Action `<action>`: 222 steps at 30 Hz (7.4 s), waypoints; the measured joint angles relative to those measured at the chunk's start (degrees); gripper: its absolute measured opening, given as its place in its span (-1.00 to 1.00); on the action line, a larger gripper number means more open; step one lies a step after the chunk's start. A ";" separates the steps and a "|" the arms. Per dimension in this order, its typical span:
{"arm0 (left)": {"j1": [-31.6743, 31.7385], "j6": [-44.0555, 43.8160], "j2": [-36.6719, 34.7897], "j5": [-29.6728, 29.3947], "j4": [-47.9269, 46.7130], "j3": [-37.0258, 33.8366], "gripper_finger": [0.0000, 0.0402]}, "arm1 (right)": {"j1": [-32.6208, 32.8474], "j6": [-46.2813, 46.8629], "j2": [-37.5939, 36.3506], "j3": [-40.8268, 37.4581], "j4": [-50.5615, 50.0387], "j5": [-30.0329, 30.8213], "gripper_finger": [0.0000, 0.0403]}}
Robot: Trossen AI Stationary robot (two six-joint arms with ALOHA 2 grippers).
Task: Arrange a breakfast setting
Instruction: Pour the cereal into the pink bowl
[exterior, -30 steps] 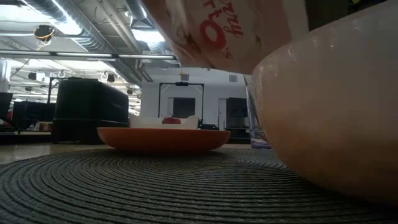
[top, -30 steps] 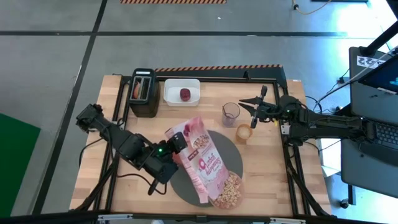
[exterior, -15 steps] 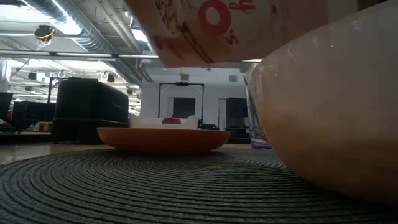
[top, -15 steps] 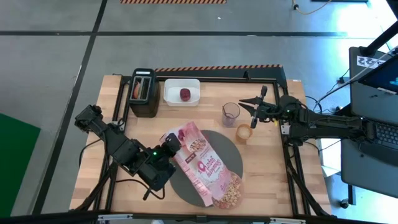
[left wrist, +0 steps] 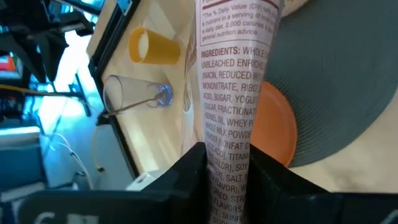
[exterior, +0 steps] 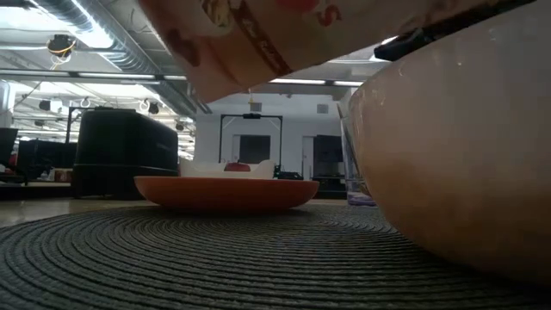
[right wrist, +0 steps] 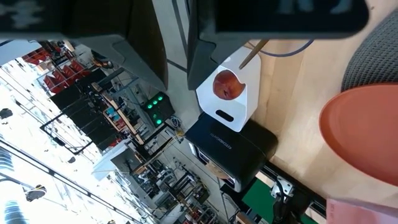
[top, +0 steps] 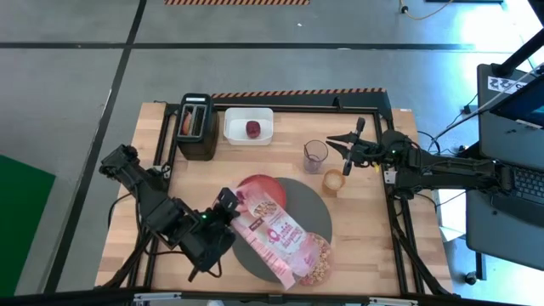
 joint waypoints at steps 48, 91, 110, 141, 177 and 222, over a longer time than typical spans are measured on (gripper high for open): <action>1.02 -46.50 -1.94 -34.07 1.52 -8.87 -0.93 | 0.00 -0.37 -13.29 -0.02 -5.28 19.24 -0.68; 24.07 16.08 -13.10 33.69 69.62 -16.71 -1.00 | 0.00 -1.17 -14.04 -0.02 -8.19 17.31 -0.68; 62.99 -2.85 -16.83 61.95 119.49 -49.62 -1.00 | -0.02 -2.12 -22.05 -0.02 -11.86 14.72 -0.68; 68.38 8.01 -11.87 75.56 115.12 -49.72 -1.00 | -0.02 7.56 1.22 26.25 -8.63 -9.12 0.91; 67.97 27.78 -11.78 72.67 107.03 -49.70 -1.00 | -16.92 24.28 9.82 29.90 -7.65 -28.74 0.53; 64.96 13.11 -13.27 55.43 118.68 -48.81 0.27 | -35.19 20.66 21.67 18.87 6.16 -41.03 -0.75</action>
